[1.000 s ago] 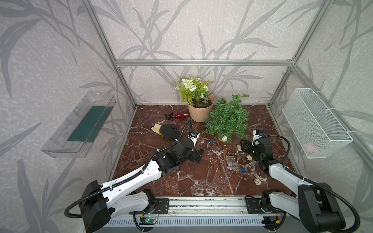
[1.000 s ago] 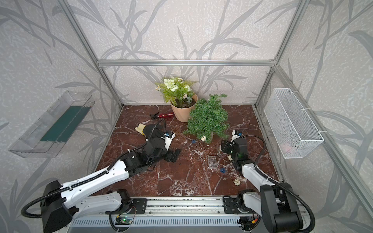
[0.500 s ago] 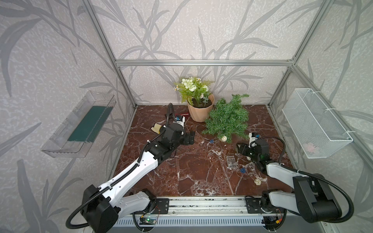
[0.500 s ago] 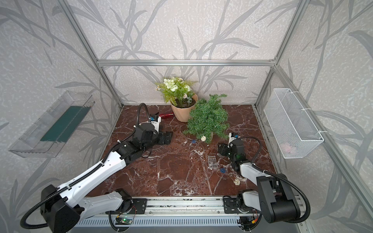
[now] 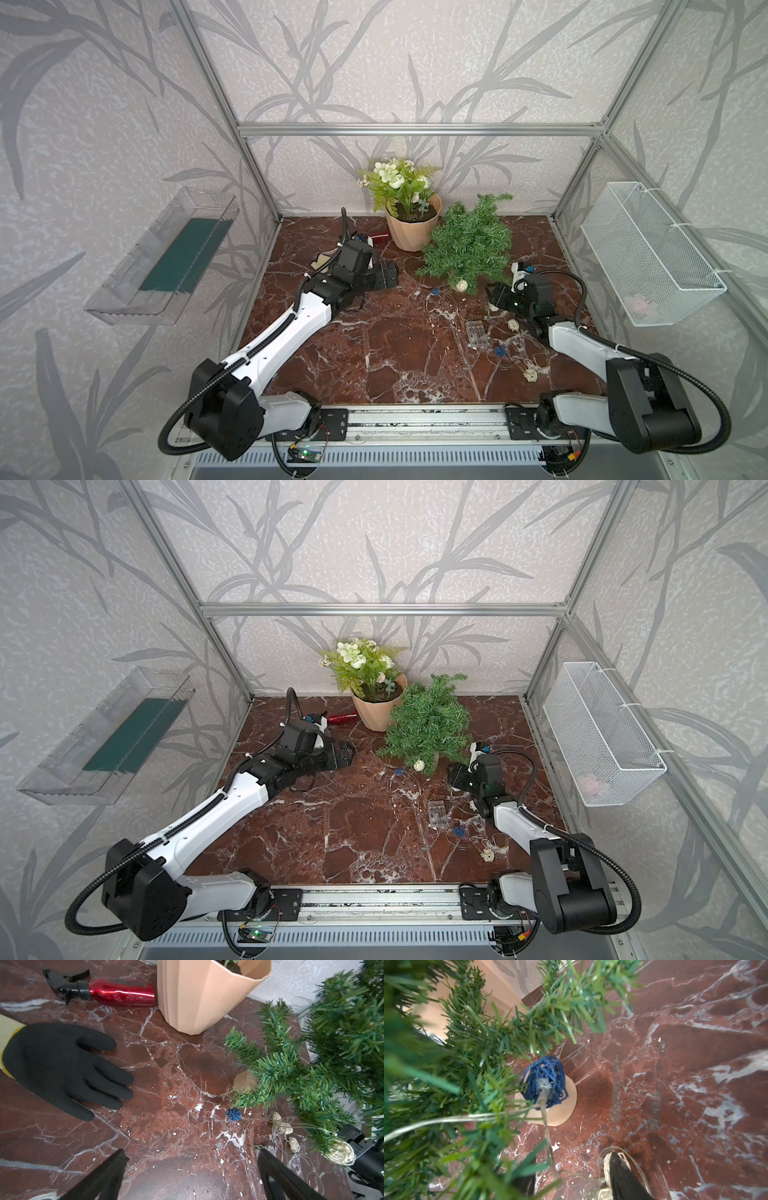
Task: Remove string lights from the small christmas tree
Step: Adjust the light string at the center of the board.
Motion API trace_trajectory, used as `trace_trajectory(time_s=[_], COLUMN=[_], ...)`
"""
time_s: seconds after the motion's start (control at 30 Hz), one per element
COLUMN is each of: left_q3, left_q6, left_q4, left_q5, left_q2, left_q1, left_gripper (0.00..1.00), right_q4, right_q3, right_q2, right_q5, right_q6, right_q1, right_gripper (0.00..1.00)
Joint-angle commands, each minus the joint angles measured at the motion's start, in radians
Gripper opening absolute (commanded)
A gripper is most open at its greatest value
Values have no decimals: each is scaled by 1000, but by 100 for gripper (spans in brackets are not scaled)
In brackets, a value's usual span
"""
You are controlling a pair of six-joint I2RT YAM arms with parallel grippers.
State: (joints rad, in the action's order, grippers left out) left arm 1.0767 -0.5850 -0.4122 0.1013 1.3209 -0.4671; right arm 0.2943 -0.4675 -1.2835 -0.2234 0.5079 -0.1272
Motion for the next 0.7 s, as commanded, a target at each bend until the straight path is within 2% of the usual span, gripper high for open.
trace_trajectory(time_s=[0.0,0.17,0.3,0.47,0.53,0.67], left_q3=[78,106,90,133,149,160], left_q6=[-12,-11,-62,-42,-30,-32], left_q4=[-80,-109,-73,-102,-120,-129], left_q5=[71,94,135,152,159,172], left_q2=[58,101,105,114,122,130], left_q1=[11,19,30,38,42,45], left_gripper=[99,99,99,98,98,97], right_q4=[1,227,361,434,437,567], right_q3=[37,135,164,158,140,142], right_q2=[-13,-83,-91,-88,-109,-197], right_q5=[22,-1,-40,-24,-39,-54], right_q6=[23,94,159,182,184,222], right_q1=[-3,-3,-4,-4,-5,-12], right_gripper=[53,43,43,48,49,51])
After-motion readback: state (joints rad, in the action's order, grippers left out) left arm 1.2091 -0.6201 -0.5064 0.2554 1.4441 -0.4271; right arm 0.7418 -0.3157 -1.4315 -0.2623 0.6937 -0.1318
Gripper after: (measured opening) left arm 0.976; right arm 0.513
